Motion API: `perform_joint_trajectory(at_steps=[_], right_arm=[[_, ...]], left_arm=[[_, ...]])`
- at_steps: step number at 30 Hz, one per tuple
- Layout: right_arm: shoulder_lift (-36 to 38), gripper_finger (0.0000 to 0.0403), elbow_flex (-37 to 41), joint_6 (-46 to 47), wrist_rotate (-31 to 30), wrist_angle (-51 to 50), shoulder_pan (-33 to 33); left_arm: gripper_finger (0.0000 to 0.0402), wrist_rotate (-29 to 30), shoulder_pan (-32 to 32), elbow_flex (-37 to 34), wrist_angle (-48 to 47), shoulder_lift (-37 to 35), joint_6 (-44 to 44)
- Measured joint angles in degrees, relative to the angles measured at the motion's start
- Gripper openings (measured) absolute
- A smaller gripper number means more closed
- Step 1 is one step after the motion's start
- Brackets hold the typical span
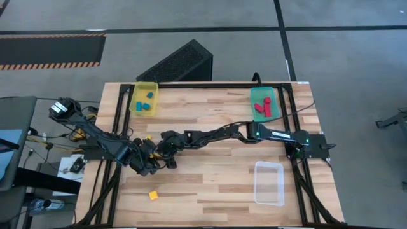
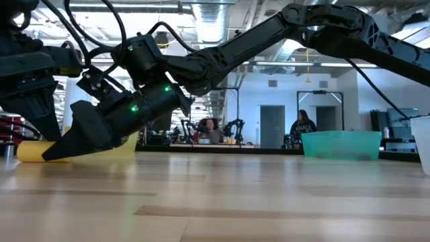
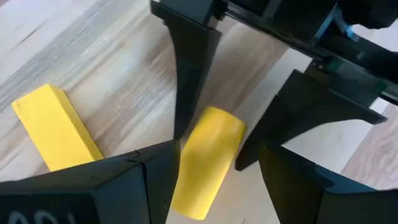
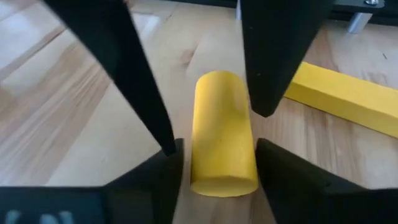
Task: Sort & place blocks by color
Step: Put the middle yellow block into the white bin
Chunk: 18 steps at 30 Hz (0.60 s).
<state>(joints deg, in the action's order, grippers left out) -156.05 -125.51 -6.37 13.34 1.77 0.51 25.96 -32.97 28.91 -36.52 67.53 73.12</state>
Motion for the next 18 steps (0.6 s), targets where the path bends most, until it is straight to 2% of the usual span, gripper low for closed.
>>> perform_joint_trajectory(at_steps=[6, 9, 15, 18], right_arm=[[0.1, 0.0119, 0.0, 2.5, 0.0, 0.4, 0.0], [0.2, 0.0119, 0.0, 6.0, -0.5, -0.5, -0.1], [3.6, 0.0119, -0.1, 9.4, -1.4, -16.3, -1.0], [5.9, 0.0119, 1.3, 12.8, -2.9, -17.6, -0.3]], left_arm=[[0.0201, 0.0, -0.9, 1.0, -1.2, 0.0, -1.1], [0.0201, 1.8, -1.7, 2.9, -4.7, -0.3, -2.2], [0.0201, 8.8, -3.0, 6.2, -13.2, -2.4, -2.6], [0.0201, 11.4, -3.1, 6.3, -14.1, -3.6, -5.2]])
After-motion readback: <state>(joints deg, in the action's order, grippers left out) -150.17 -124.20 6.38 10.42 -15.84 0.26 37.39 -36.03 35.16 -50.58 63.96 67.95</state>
